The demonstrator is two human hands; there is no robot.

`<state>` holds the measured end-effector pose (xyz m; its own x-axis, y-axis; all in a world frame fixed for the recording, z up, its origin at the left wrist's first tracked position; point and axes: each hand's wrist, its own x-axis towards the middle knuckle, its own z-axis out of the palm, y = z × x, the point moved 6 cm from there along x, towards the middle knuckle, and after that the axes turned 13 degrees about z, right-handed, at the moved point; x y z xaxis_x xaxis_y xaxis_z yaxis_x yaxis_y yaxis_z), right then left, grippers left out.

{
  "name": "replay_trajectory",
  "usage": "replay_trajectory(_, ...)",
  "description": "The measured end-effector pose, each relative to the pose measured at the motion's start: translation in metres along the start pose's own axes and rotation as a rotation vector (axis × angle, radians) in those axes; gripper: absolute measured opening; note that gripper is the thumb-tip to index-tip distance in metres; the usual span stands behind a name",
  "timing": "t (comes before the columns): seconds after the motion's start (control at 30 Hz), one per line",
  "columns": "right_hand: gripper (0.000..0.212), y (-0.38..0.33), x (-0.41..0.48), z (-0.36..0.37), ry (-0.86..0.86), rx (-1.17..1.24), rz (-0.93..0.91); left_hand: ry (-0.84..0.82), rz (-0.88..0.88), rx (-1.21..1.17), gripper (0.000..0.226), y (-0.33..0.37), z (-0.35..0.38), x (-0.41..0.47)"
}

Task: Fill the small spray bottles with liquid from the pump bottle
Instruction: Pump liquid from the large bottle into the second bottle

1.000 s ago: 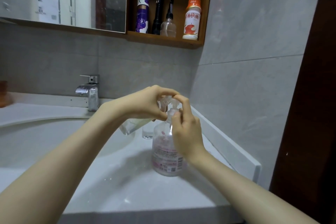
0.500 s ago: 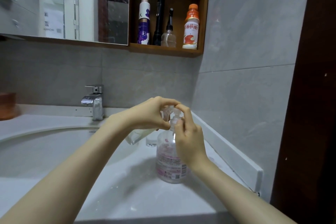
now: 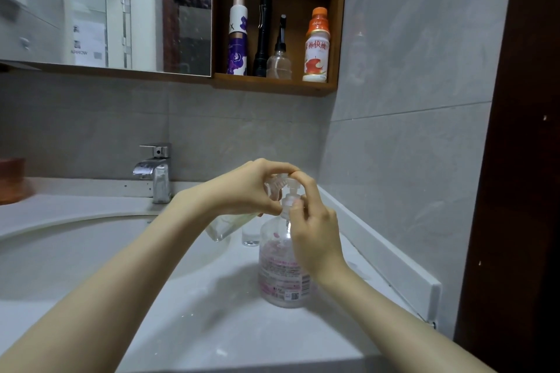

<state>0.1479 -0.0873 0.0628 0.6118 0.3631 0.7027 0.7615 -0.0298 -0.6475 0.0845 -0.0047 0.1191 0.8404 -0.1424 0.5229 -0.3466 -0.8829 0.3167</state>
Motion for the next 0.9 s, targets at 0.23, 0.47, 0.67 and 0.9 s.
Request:
replay_trajectory(0.23,0.038,0.003,0.002,0.000,0.006,-0.012,0.021,0.032,0.012,-0.006,0.051,-0.003,0.002,-0.001)
replay_trajectory(0.47,0.022,0.007,0.004,0.002,-0.011,-0.018,0.035,0.030,0.009,0.016,0.053,-0.009,0.009,-0.003)
replay_trajectory(0.67,0.037,0.007,-0.002,0.001,-0.009,-0.032,0.034,-0.005,-0.008,0.031,0.052,-0.006,0.005,-0.002)
replay_trajectory(0.9,0.045,0.002,-0.001,0.000,-0.004,-0.013,0.009,-0.032,0.003,0.040,0.051,-0.001,-0.002,0.003)
